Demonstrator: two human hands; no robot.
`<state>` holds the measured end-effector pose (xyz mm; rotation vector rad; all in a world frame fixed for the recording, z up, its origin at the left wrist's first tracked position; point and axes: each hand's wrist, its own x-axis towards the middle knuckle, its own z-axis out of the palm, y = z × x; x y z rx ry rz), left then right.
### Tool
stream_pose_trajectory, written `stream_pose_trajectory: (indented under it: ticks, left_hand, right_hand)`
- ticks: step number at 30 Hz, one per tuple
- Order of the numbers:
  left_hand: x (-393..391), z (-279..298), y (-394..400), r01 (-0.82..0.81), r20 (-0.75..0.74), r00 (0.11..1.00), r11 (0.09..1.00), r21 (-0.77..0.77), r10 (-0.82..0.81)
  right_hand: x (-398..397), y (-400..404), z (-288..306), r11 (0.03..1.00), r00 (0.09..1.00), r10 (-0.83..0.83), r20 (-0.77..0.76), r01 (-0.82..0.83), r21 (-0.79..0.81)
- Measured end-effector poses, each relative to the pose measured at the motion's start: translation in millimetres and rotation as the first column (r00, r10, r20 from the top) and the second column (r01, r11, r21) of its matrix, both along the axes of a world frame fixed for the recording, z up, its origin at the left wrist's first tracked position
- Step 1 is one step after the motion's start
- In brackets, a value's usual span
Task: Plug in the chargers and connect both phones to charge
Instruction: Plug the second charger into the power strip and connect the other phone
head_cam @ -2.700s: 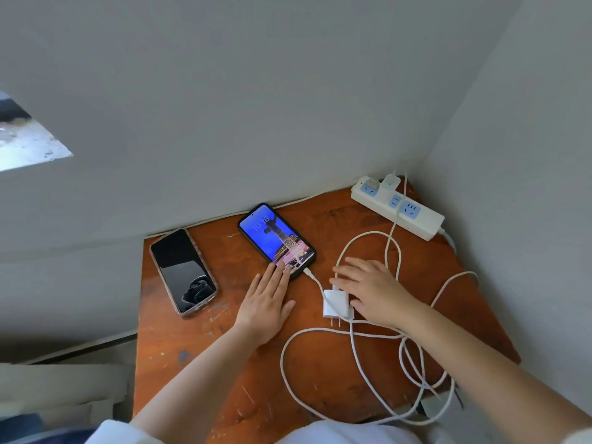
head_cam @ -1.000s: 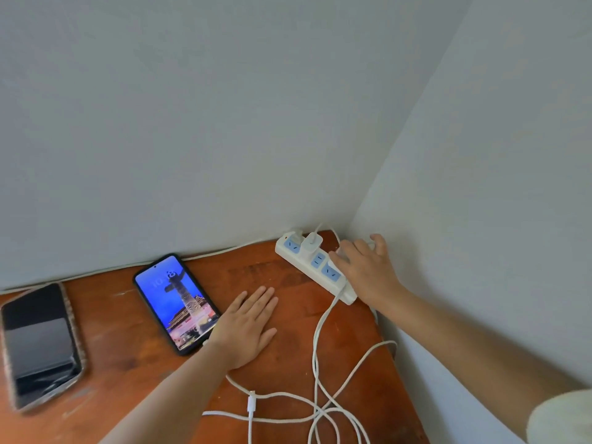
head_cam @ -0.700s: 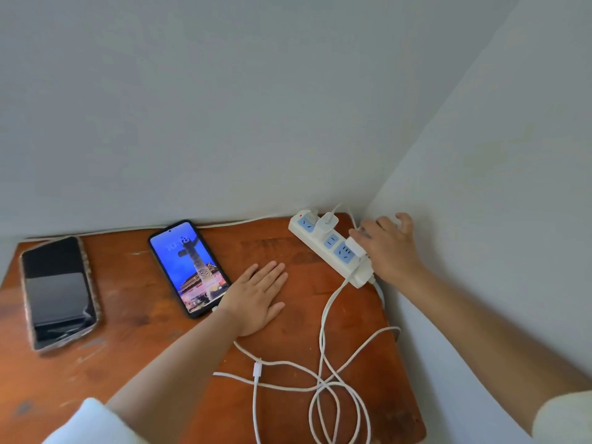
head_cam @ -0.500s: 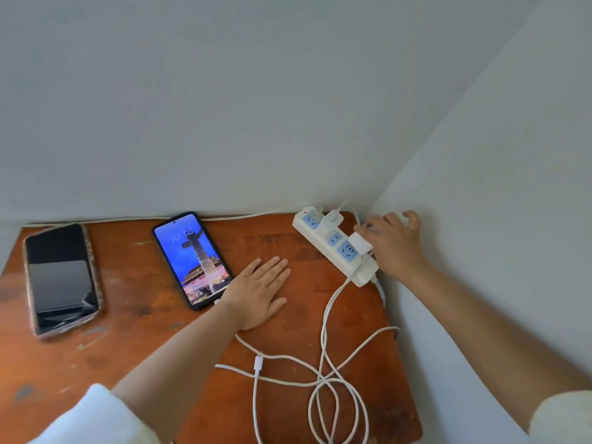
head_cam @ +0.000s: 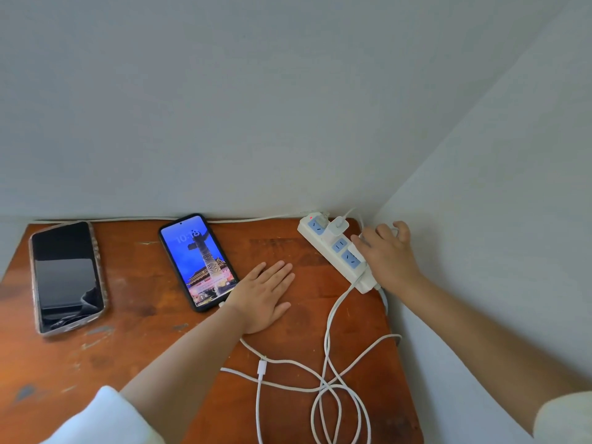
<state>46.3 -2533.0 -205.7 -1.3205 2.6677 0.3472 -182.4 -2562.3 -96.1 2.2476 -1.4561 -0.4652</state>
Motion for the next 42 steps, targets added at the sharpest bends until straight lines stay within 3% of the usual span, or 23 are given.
stream_pose_trajectory:
  ticks: [4,9,15,23,27,30,34,37,39,40,42]
  left_hand:
    - [-0.3,-1.1,-0.1,-0.003,-0.007,1.0,1.0,0.001,0.003]
    - [-0.3,-1.1,-0.2,0.001,-0.009,1.0,1.0,0.005,-0.001]
    - [-0.1,0.5,0.6,-0.004,-0.004,1.0,1.0,0.004,0.004]
    - [-0.5,-0.5,0.1,0.008,-0.001,1.0,1.0,0.006,-0.008]
    - [0.4,0.0,0.8,0.003,0.003,1.0,1.0,-0.004,-0.003]
    - [0.5,2.0,1.9,0.004,0.024,1.0,1.0,0.007,-0.004]
    - [-2.0,2.6,0.9,0.01,0.038,0.999,1.0,0.009,-0.011]
    - [-2.7,2.6,-0.1,0.006,0.046,0.999,1.0,0.002,-0.006]
    - [-2.4,3.4,-0.9,0.001,0.049,0.999,1.0,0.003,-0.001]
    - [-2.3,3.7,-0.7,0.002,0.051,0.999,1.0,0.007,-0.003]
    - [-2.3,3.5,0.1,-0.003,0.051,0.999,1.0,0.014,0.002]
  right_hand:
    - [-0.1,11.4,-3.9,0.993,0.994,0.105,-0.009,-0.106,-0.061]
    - [-0.6,10.3,-0.2,0.995,0.994,0.101,0.051,-0.099,-0.031]
    - [1.5,6.9,4.8,0.991,0.995,0.101,-0.007,-0.1,0.086]
    - [1.0,4.2,-5.1,0.989,0.99,0.141,-0.004,-0.141,0.038]
    - [3.0,8.1,-2.6,0.996,0.996,0.074,0.048,-0.076,0.051]
    - [-2.2,8.2,4.8,0.996,0.962,-0.026,0.27,0.001,0.092]
    - [-19.6,6.2,18.3,0.956,0.779,-0.068,0.623,0.23,-0.183]
    - [-21.6,-8.8,28.8,0.914,0.631,-0.296,0.717,0.406,0.019]
    - [-21.2,-15.3,30.6,0.91,0.596,-0.371,0.712,0.387,0.15]
    - [-19.5,-13.9,30.9,0.919,0.61,-0.373,0.699,0.345,0.19]
    - [-16.9,-10.3,26.0,0.936,0.735,-0.351,0.58,0.255,0.243]
